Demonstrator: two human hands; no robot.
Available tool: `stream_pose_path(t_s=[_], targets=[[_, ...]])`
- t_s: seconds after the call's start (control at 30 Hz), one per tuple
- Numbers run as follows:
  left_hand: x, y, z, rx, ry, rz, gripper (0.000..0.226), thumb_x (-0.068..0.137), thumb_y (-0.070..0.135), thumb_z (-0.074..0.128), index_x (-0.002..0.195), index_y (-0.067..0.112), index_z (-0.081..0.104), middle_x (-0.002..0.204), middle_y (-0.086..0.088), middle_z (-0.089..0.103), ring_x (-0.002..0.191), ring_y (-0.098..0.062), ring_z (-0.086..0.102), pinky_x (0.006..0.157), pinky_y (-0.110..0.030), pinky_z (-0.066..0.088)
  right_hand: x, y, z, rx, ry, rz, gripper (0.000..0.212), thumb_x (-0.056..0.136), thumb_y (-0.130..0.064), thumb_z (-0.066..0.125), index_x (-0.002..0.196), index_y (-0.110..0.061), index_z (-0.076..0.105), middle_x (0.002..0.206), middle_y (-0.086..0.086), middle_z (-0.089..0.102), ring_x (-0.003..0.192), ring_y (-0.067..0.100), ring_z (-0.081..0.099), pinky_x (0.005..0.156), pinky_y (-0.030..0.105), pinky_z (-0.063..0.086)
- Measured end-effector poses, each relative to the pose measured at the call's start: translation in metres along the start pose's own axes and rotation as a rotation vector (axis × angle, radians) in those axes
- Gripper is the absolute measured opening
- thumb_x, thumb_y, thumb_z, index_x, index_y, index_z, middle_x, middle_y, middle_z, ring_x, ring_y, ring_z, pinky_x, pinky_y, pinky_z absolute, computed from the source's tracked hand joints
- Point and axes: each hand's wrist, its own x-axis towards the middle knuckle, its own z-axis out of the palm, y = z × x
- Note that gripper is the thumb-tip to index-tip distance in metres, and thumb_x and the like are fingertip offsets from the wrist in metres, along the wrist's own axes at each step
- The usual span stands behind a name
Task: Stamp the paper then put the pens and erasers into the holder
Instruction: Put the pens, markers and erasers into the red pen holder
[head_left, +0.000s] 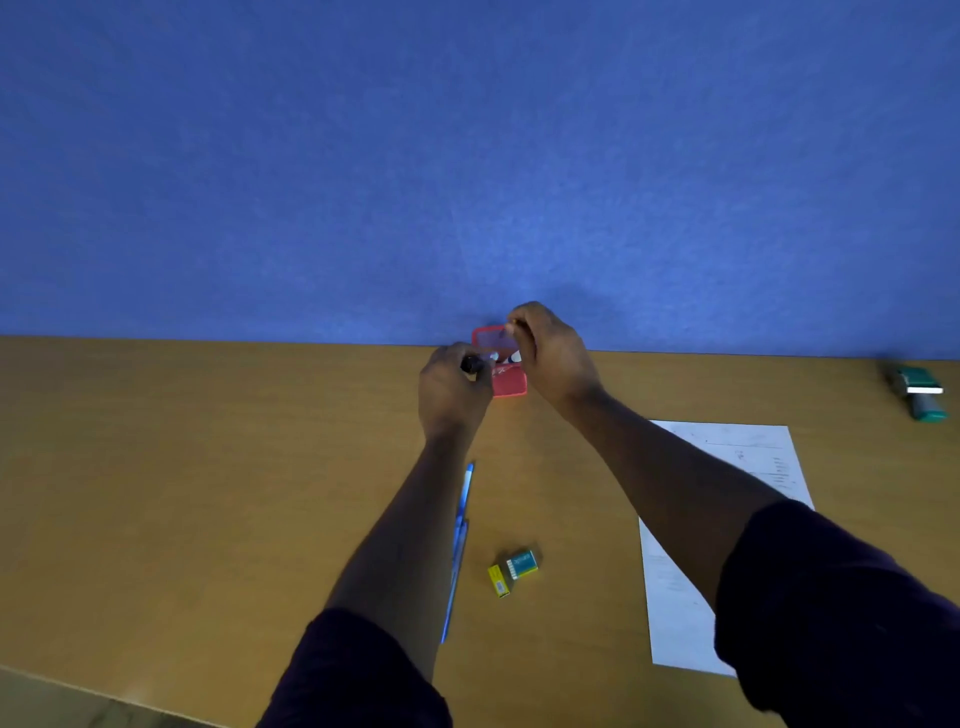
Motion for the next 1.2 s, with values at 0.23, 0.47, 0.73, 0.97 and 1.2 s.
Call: stream_pose_path(t_s=[0.23,0.47,0.73,0.97,1.2], targets=[[0.009,-0.001,0.009,0.043,-0.047,0.047,0.019,0.087,0.024,0.074,0.096,0.008,0.074,0.093,-0.008,0.071,0.084,-0.023,0.067,0.076,-0.037,0.054,0.002,0.013,0.011,-0.126,-0.079,-0.029,0.018,0.097,-0.013,0.053,0.098,-0.005,0.069,0.099,0.012,0.065,0.086,0.027,0.063,0.069,0.04,0.051],[0.018,0.002,0.015,0.144,-0.124,0.143,0.03,0.092,0.032,0.067,0.097,0.003,0.067,0.096,-0.012,0.064,0.089,-0.029,0.062,0.069,-0.038,0.049,0.009,0.024,0.013,-0.29,-0.054,0.008,0.017,0.093,-0.017,0.057,0.086,-0.015,0.072,0.085,0.003,0.07,0.084,0.026,0.059,0.072,0.034,0.047],[0.017,0.008,0.018,0.119,-0.108,0.203,0.032,0.1,0.036,0.06,0.102,0.005,0.066,0.097,-0.009,0.065,0.092,-0.025,0.061,0.072,-0.04,0.051,0.01,0.029,0.018,-0.262,-0.062,0.115,0.019,0.096,-0.025,0.055,0.096,-0.023,0.074,0.093,-0.001,0.072,0.082,0.023,0.064,0.066,0.031,0.048],[0.018,0.011,0.017,0.098,-0.105,0.148,0.035,0.104,0.035,0.052,0.114,0.003,0.064,0.108,-0.012,0.062,0.095,-0.026,0.06,0.07,-0.034,0.047,0.009,0.03,0.023,-0.17,-0.05,0.158,0.021,0.098,-0.032,0.054,0.095,-0.024,0.073,0.093,-0.001,0.073,0.078,0.018,0.066,0.057,0.023,0.037],[0.014,0.009,0.021,0.089,-0.082,0.139,0.034,0.103,0.035,0.054,0.106,0.002,0.063,0.103,-0.012,0.061,0.091,-0.029,0.06,0.066,-0.041,0.051,0.016,0.029,0.025,-0.18,-0.085,0.286,0.024,0.097,-0.034,0.05,0.102,-0.027,0.072,0.091,0.001,0.074,0.078,0.021,0.067,0.064,0.032,0.056]])
